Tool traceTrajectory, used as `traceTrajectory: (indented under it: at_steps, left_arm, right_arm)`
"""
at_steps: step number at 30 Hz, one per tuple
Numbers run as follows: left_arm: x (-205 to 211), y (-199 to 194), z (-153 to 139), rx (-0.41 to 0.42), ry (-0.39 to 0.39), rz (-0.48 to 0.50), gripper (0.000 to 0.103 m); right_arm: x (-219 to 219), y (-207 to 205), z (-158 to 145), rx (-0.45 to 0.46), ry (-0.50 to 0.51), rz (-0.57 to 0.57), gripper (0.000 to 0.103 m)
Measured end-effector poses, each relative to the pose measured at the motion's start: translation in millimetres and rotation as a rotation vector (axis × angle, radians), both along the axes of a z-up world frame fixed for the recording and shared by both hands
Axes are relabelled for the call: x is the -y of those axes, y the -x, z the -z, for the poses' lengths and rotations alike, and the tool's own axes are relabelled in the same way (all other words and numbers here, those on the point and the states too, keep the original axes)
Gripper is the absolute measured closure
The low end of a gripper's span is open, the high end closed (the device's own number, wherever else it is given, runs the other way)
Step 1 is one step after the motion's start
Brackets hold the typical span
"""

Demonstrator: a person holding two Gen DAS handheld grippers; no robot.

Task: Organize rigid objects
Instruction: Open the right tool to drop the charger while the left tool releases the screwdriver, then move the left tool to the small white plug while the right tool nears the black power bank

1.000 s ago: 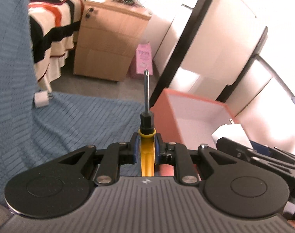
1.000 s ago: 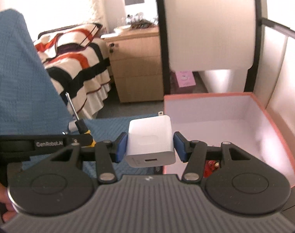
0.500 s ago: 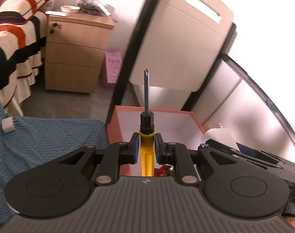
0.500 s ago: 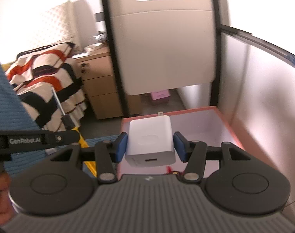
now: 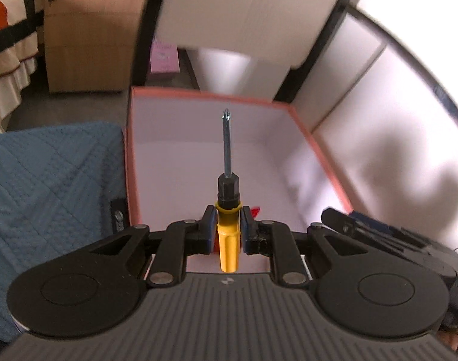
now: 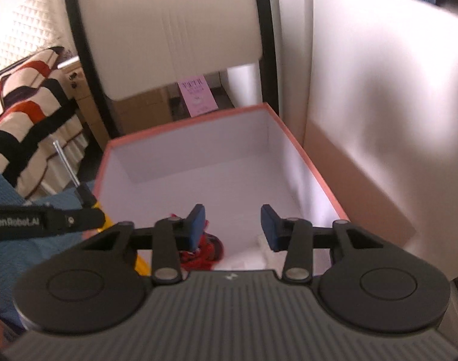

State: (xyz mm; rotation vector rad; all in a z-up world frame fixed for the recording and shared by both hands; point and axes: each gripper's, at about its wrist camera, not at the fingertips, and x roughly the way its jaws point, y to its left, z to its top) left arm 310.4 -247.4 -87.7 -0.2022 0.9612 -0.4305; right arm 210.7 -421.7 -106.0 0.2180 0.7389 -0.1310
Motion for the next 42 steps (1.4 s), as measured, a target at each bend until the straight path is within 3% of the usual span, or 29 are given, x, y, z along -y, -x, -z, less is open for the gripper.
traceTrajectory:
  at_steps: [7, 14, 19, 25, 32, 42]
  left_arm:
    - [15, -2, 38, -0.063, -0.032, 0.004, 0.083]
    - [17, -1, 38, -0.053, -0.037, 0.006, 0.082]
    - [2, 5, 18, -0.011, -0.007, -0.021, 0.082]
    - [-34, 21, -22, 0.102, 0.035, -0.081, 0.082]
    - [-81, 56, -59, 0.251, -0.016, -0.138, 0.082]
    - [-146, 105, -56, 0.28, -0.048, -0.178, 0.081]
  right_arm:
    - [14, -3, 31, -0.048, -0.046, 0.019, 0.06]
    - [24, 1, 41, -0.073, -0.08, 0.027, 0.06]
    - [19, 7, 19, -0.018, -0.093, 0.007, 0.06]
    - [1, 26, -20, 0.095, -0.118, -0.045, 0.06]
    - [-35, 50, -52, 0.176, -0.126, -0.113, 0.059]
    - [-95, 75, -59, 0.186, -0.122, -0.212, 0.059]
